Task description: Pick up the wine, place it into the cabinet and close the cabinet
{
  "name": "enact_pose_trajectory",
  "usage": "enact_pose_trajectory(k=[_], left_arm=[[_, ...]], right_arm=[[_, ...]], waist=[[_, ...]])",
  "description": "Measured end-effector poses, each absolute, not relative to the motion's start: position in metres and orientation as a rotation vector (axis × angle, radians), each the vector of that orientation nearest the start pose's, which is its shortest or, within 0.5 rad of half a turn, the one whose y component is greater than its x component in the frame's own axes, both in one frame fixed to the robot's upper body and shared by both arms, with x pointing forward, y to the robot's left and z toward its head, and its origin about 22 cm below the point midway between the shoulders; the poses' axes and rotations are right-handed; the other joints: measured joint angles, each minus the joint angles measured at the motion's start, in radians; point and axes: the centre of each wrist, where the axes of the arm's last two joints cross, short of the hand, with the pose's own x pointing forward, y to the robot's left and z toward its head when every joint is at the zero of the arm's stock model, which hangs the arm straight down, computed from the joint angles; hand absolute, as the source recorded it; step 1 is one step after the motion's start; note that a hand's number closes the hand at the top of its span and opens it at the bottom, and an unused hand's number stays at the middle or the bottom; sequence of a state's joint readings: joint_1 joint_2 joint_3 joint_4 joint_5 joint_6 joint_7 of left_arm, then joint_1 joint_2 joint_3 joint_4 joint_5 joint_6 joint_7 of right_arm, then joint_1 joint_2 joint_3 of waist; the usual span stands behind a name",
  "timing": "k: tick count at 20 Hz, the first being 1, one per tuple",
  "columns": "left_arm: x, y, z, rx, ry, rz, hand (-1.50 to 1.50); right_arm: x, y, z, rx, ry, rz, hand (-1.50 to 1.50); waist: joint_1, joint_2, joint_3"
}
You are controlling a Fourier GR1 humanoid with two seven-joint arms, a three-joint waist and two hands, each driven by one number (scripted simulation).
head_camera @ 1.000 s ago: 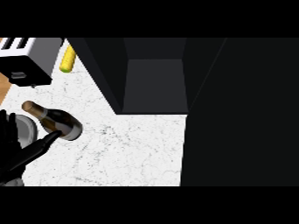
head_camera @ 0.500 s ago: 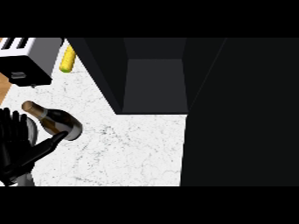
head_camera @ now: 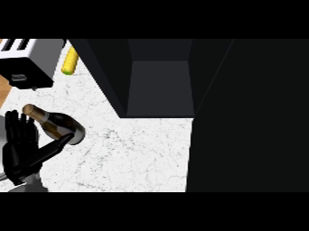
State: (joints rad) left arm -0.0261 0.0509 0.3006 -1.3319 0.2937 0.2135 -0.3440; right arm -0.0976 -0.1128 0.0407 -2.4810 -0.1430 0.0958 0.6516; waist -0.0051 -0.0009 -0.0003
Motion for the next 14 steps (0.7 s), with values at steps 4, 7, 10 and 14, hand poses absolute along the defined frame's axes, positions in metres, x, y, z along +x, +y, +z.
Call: enact_pose_trajectory(k=[4, 7, 10, 14], left_arm=[[0.231, 0.315, -0.058, 0.313, -1.658, 0.586, -1.50], [0.234, 0.311, -0.067, 0.308, -1.655, 0.578, -1.50], [0.236, 0.311, -0.075, 0.307, -1.652, 0.577, -1.50], [0.243, 0.310, -0.082, 0.303, -1.645, 0.579, -1.50]], right_arm=[[0.153, -0.219, 0.206, 0.167, -1.890, 0.275, -1.50], [0.152, -0.218, 0.206, 0.171, -1.890, 0.273, -1.50], [0.152, -0.221, 0.206, 0.157, -1.896, 0.279, -1.50], [0.152, -0.224, 0.204, 0.144, -1.902, 0.289, -1.50]], waist=[[0.000, 0.000, 0.000], [-0.001, 0.000, 0.000], [-0.002, 0.000, 0.000], [-0.002, 0.000, 0.000]])
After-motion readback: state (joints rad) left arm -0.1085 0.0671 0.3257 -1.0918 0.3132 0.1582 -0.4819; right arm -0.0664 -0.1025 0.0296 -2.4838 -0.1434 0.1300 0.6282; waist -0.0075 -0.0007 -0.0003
